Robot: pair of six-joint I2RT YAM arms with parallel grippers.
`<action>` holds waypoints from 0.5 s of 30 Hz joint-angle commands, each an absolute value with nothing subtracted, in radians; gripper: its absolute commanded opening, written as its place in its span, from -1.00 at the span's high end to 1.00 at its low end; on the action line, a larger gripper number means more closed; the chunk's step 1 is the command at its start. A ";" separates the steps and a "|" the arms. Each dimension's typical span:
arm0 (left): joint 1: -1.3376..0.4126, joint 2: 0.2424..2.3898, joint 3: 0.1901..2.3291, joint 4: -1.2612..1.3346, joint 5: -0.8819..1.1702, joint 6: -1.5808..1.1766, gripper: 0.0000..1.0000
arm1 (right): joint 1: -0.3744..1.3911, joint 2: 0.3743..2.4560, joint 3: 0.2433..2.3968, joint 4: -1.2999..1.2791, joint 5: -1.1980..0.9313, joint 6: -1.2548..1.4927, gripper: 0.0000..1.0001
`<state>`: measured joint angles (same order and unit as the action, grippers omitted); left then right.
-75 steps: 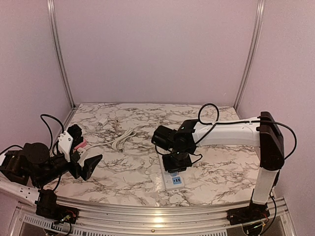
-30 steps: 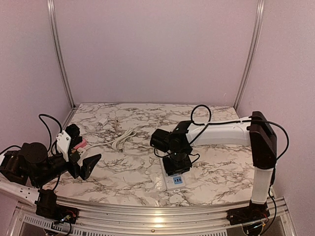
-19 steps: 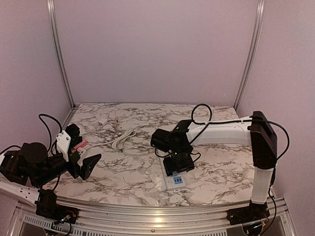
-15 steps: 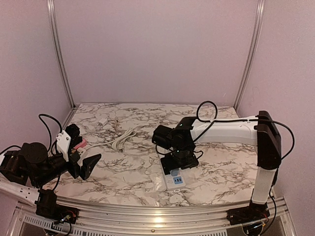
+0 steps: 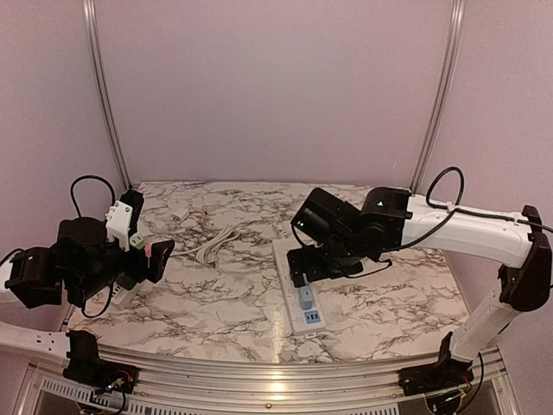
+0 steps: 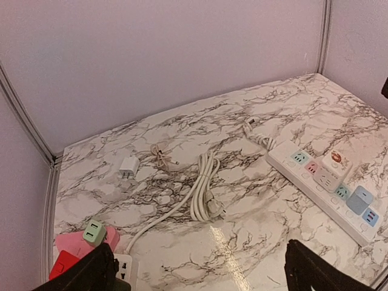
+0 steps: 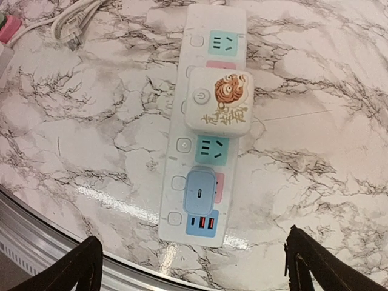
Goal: Insert the plug
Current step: Move the socket to the center of the board.
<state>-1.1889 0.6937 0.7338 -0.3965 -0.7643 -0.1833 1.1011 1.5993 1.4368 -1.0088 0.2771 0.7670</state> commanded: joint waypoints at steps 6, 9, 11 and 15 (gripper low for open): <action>-0.839 0.983 0.941 -0.403 -0.434 -0.226 -0.98 | 1.166 1.401 1.222 -0.818 0.341 0.817 -0.97; -0.728 1.083 0.993 -0.363 -0.356 -0.227 -0.98 | 1.169 1.320 1.137 -0.782 0.335 0.837 -0.97; -0.661 1.158 1.034 -0.347 -0.312 -0.223 -0.98 | 1.169 1.267 1.090 -0.753 0.329 0.852 -0.97; -0.551 1.328 1.131 -0.329 -0.240 -0.201 -0.98 | 1.170 1.176 1.019 -0.711 0.318 0.880 -0.97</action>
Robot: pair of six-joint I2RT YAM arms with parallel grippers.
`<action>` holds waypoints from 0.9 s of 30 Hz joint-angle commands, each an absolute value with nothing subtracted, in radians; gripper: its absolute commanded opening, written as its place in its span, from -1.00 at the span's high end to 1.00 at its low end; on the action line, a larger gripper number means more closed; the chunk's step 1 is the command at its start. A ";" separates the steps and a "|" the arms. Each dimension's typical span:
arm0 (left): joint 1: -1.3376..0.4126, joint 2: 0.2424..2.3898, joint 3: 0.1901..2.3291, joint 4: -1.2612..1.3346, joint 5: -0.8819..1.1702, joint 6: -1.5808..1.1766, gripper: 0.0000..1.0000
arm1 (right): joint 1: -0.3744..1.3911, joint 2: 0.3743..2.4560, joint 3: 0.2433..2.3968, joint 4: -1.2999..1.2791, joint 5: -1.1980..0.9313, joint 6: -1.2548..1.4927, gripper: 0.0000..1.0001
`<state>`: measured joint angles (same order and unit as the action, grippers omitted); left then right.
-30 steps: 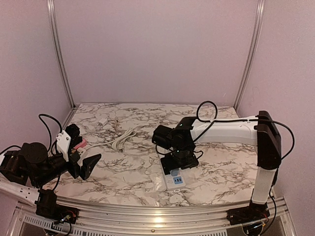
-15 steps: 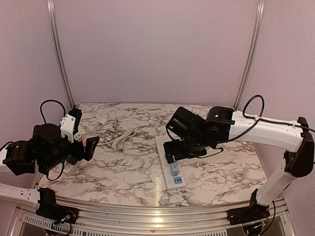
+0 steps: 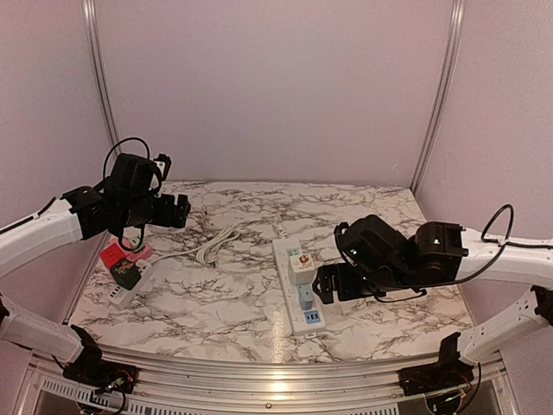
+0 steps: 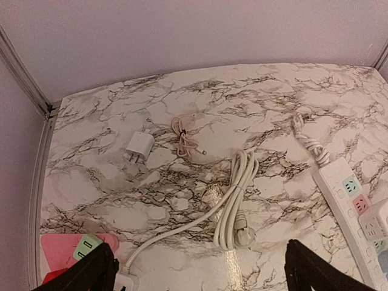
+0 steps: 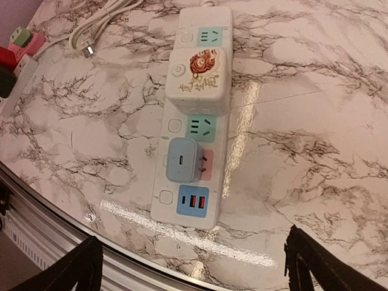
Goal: Insert the plug
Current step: Move the socket to the center of the board.
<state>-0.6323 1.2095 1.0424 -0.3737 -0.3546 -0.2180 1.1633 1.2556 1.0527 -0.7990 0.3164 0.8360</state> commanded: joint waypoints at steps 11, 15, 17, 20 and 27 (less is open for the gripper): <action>-0.374 1.707 1.386 -0.278 -0.199 -0.087 -0.98 | 1.172 1.116 0.944 -0.664 0.287 0.905 -0.97; -0.343 1.831 1.448 -0.238 -0.216 -0.068 -0.98 | 1.171 1.143 0.958 -0.670 0.281 0.905 -0.97; -0.329 1.891 1.483 -0.229 -0.206 -0.079 -0.98 | 1.172 1.151 0.963 -0.673 0.278 0.911 -0.97; -0.313 1.960 1.533 -0.207 -0.167 -0.106 -0.98 | 1.172 1.161 0.966 -0.672 0.274 0.911 -0.97; -0.304 2.105 1.678 -0.205 -0.173 -0.075 -0.98 | 1.172 1.196 1.014 -0.736 0.280 0.921 -0.97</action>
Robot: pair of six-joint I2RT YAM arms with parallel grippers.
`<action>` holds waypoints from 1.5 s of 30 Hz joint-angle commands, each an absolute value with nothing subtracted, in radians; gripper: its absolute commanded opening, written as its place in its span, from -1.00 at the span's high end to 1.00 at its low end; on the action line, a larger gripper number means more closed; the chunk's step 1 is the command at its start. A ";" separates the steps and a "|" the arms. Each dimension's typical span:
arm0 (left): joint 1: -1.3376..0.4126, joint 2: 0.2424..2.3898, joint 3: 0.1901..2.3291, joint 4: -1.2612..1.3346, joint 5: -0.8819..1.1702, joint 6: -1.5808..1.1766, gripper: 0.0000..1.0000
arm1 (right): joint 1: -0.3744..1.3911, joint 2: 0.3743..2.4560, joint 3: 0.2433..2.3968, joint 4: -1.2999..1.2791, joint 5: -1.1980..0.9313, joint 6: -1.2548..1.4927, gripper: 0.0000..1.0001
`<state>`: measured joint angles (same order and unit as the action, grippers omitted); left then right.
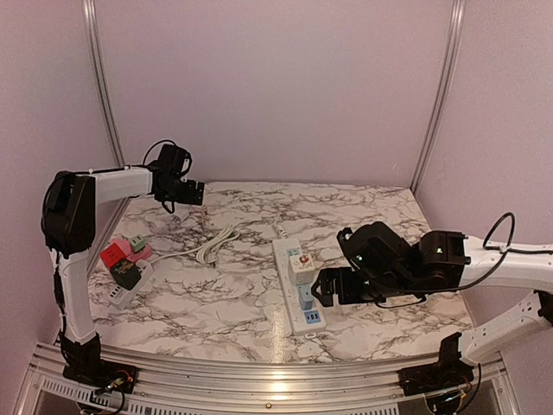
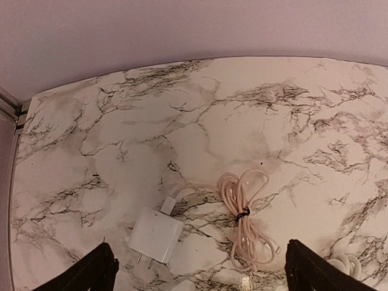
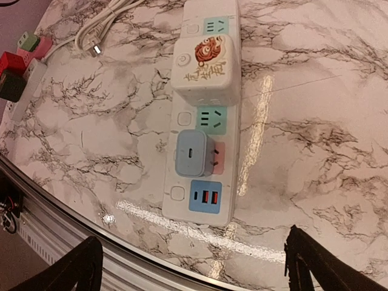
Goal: Insert the plug
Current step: Move the socket to the center of the board.
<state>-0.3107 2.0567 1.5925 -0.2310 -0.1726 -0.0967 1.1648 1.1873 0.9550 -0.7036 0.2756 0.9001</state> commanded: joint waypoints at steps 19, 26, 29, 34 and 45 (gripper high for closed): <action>-0.214 2.205 1.645 -0.130 -0.098 -0.181 -0.98 | 1.202 1.489 1.162 -0.850 0.361 0.917 -0.97; -0.213 2.190 1.611 -0.104 -0.073 -0.194 -0.97 | 1.224 1.787 1.330 -0.977 0.424 0.939 -0.97; -0.213 2.187 1.601 -0.100 -0.066 -0.203 -0.97 | 1.226 1.848 1.358 -0.974 0.423 0.946 -0.97; -0.213 2.184 1.586 -0.087 -0.063 -0.212 -0.97 | 1.225 1.928 1.391 -1.056 0.472 1.005 -0.97; -0.201 2.169 1.575 -0.062 -0.029 -0.219 -0.96 | 1.163 1.779 1.158 -1.071 0.483 1.078 -0.97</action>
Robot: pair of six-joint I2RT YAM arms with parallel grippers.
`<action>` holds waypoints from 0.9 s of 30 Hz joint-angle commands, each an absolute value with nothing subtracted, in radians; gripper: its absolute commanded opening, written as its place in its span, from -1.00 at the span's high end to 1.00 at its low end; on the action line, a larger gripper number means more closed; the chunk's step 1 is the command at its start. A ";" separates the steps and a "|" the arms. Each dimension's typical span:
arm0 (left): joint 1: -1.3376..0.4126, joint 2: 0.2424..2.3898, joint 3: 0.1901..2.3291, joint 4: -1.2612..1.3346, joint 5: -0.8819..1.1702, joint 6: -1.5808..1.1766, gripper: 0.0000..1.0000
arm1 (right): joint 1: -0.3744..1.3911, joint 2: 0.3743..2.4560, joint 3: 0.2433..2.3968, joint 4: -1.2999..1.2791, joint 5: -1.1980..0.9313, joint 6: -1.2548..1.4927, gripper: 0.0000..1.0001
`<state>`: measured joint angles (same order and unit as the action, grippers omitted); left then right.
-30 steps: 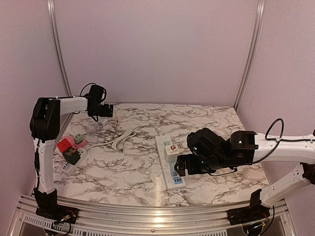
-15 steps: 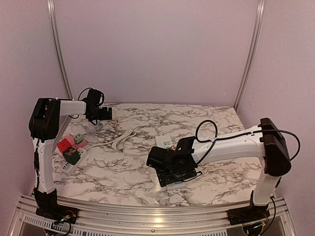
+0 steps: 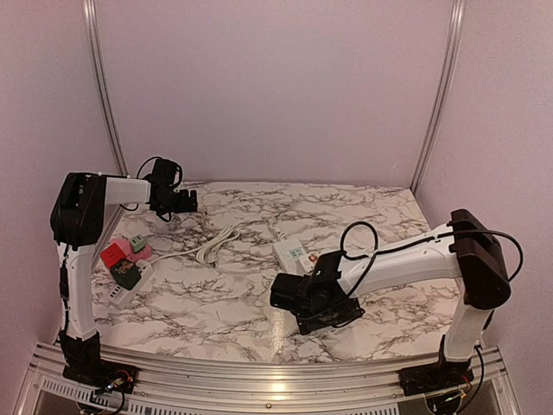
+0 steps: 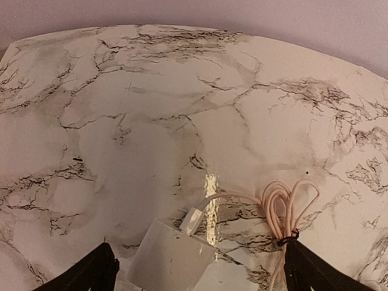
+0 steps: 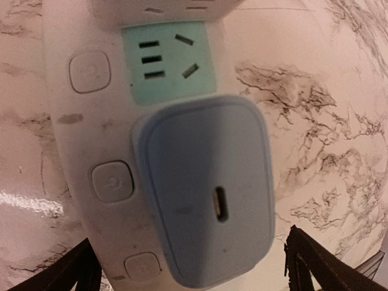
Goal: Insert the plug
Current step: Move the socket to the center of the board.
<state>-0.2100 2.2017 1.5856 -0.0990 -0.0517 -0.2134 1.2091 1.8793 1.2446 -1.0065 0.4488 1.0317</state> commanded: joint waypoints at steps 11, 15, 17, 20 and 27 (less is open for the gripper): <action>-0.199 2.185 1.568 -0.053 -0.043 -0.175 -0.81 | 1.076 1.487 1.106 -1.145 0.524 1.060 -0.97; -0.199 2.190 1.564 -0.059 -0.035 -0.180 -0.67 | 1.077 1.433 1.142 -1.205 0.539 1.076 -0.97; -0.199 2.195 1.576 -0.083 -0.052 -0.189 -0.62 | 1.077 1.402 1.151 -1.219 0.540 1.082 -0.97; -0.199 2.204 1.587 -0.114 -0.081 -0.201 -0.59 | 1.077 1.353 1.149 -1.223 0.540 1.089 -0.97; -0.199 2.234 1.631 -0.160 -0.091 -0.208 -0.59 | 1.077 1.289 1.117 -1.198 0.512 1.099 -0.97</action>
